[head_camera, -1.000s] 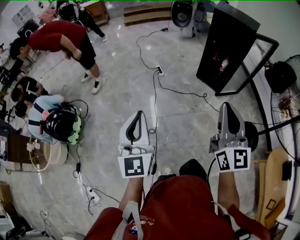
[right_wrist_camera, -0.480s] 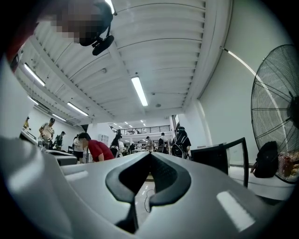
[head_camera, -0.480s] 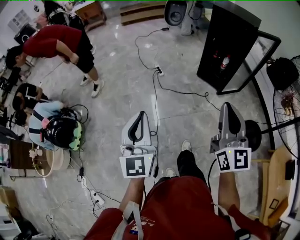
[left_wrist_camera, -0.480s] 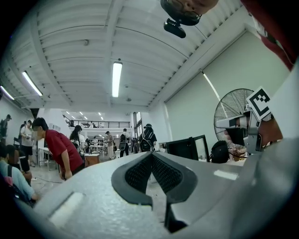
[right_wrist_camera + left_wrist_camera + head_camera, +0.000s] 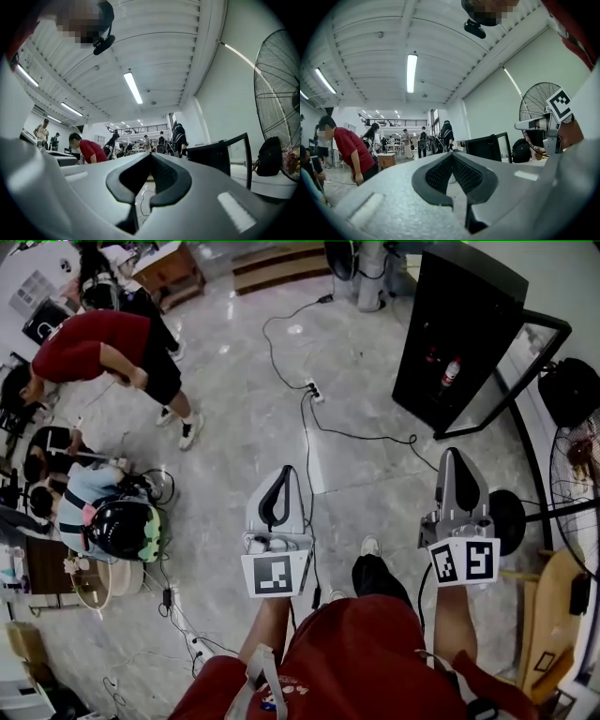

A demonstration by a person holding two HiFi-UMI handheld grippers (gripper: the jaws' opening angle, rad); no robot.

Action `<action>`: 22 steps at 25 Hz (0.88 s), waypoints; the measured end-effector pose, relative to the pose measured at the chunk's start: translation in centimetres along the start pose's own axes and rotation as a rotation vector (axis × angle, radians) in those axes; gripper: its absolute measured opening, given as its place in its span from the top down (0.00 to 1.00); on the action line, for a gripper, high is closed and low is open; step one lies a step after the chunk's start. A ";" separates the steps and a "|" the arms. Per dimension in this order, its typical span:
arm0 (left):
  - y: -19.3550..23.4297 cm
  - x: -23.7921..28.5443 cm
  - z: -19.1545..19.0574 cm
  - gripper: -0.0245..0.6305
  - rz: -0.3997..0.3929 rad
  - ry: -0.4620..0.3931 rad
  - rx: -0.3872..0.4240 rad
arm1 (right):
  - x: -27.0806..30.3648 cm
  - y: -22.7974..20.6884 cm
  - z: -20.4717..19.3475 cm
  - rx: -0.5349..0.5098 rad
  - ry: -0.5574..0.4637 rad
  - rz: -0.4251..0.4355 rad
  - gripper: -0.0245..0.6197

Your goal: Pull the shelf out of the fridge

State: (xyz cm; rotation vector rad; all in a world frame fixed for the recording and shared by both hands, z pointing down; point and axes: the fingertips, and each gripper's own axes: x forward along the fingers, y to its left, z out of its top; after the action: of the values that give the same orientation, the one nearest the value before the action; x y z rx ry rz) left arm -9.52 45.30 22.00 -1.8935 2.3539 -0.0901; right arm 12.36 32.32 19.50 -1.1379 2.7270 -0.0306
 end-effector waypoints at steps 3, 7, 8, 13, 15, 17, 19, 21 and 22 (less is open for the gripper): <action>-0.9 4.0 -0.1 0.97 -0.011 0.006 0.003 | 2.7 -2.8 -0.8 0.013 0.007 -0.010 0.96; -2.2 9.2 -0.5 0.97 -0.026 0.015 0.010 | 6.1 -6.6 -1.6 0.027 0.009 -0.028 0.96; -2.5 10.6 -0.5 0.97 -0.027 0.017 0.008 | 7.0 -7.6 -1.7 0.029 0.008 -0.033 0.96; -4.6 17.2 -1.1 0.97 -0.060 0.027 0.019 | 10.8 -12.6 -2.6 0.034 0.010 -0.066 0.96; -5.6 19.7 -1.5 0.97 -0.073 0.033 0.014 | 12.0 -14.7 -2.9 0.039 0.010 -0.079 0.96; -6.4 21.8 -1.4 0.97 -0.082 0.029 0.011 | 13.0 -16.2 -3.1 0.040 0.010 -0.087 0.96; -6.9 23.4 -1.3 0.97 -0.092 0.022 0.018 | 13.8 -17.3 -3.3 0.040 0.011 -0.095 0.96; -7.2 24.9 -1.3 0.97 -0.101 0.019 0.021 | 14.6 -18.4 -3.3 0.042 0.007 -0.108 0.96; -7.2 25.5 -1.3 0.97 -0.106 0.018 0.018 | 15.0 -18.8 -3.2 0.043 0.005 -0.116 0.96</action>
State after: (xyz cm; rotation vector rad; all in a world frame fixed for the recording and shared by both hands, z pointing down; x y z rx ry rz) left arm -8.11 18.85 22.74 -2.0164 2.2551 -0.1385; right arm 14.62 8.29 21.91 -1.2833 2.6475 -0.1080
